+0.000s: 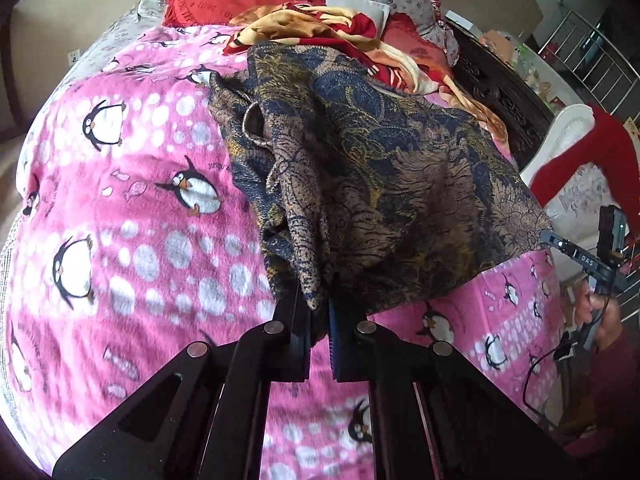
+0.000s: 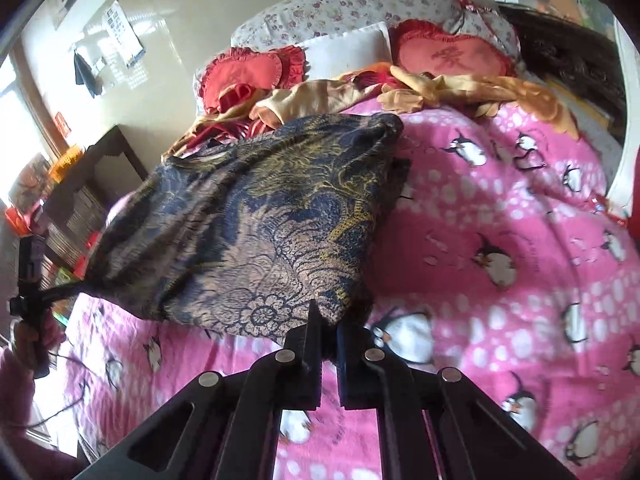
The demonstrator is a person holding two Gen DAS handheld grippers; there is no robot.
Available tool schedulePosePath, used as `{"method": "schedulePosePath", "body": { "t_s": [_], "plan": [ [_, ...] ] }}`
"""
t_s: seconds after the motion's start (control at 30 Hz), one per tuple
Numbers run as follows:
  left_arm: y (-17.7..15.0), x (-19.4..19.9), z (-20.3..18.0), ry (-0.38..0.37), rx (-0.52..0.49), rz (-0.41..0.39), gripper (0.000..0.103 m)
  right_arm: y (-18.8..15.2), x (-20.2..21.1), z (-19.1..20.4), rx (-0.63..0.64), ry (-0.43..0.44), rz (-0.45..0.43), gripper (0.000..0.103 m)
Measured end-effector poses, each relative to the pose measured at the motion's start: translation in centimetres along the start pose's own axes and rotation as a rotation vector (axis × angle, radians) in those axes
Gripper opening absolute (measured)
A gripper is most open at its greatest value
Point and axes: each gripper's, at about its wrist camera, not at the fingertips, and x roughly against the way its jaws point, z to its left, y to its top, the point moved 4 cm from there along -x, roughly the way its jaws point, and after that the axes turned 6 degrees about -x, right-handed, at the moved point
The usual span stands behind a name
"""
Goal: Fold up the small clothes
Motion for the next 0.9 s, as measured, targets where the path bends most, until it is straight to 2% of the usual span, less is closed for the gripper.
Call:
{"method": "schedulePosePath", "body": {
  "t_s": [0.07,0.23,0.33,0.37,0.43,0.47,0.5,0.53,0.63,0.7,0.77,0.8,0.87,0.9],
  "plan": [
    [-1.0,-0.3,0.6,0.021,-0.002,0.010,0.005,-0.8,-0.6,-1.1,-0.015,-0.029,0.020,0.004],
    [-3.1,-2.4,3.1,0.031,0.082,0.056,0.005,-3.0,-3.6,-3.1,-0.058,-0.078,0.102,0.004],
    [-2.7,-1.3,2.3,0.045,0.049,0.039,0.005,-2.5,-3.5,-3.0,-0.037,-0.076,0.111,0.005],
    [-2.5,-0.9,2.0,0.059,0.041,0.039,0.005,-2.1,-3.2,-2.7,-0.019,-0.087,0.106,0.007],
    [-2.1,-0.1,1.4,0.074,0.024,0.044,0.006,-0.8,-2.0,-1.5,0.040,-0.124,0.073,0.033],
    [-1.8,0.4,1.0,0.072,0.011,0.030,0.008,-0.1,-1.4,-0.6,0.069,-0.127,0.046,0.039],
    [-1.5,0.9,0.7,0.080,0.003,0.016,0.016,0.7,-0.9,0.6,0.101,-0.114,0.017,0.045],
    [-1.2,1.1,0.6,0.089,0.004,0.007,0.027,1.5,-0.8,2.1,0.135,-0.087,-0.005,0.045],
    [0.0,1.6,0.0,0.118,0.019,-0.046,0.041,3.6,-2.3,7.3,0.210,0.000,-0.013,0.045],
    [0.8,0.9,-0.7,0.136,0.010,-0.064,0.041,4.9,-4.6,10.9,0.246,0.069,-0.008,0.045],
    [1.3,-0.2,-0.9,0.193,0.004,-0.057,0.041,5.8,-7.8,15.1,0.310,0.123,0.002,0.043],
    [1.4,-1.0,-0.7,0.224,0.007,-0.054,0.041,6.0,-9.1,16.7,0.344,0.132,0.008,0.039],
    [1.5,-2.3,0.2,0.276,0.021,-0.040,0.041,6.1,-12.3,20.3,0.430,0.147,0.021,0.036],
    [1.4,-3.0,1.0,0.314,0.043,-0.023,0.041,6.5,-13.8,21.3,0.459,0.128,0.008,0.033]
  ]
}}
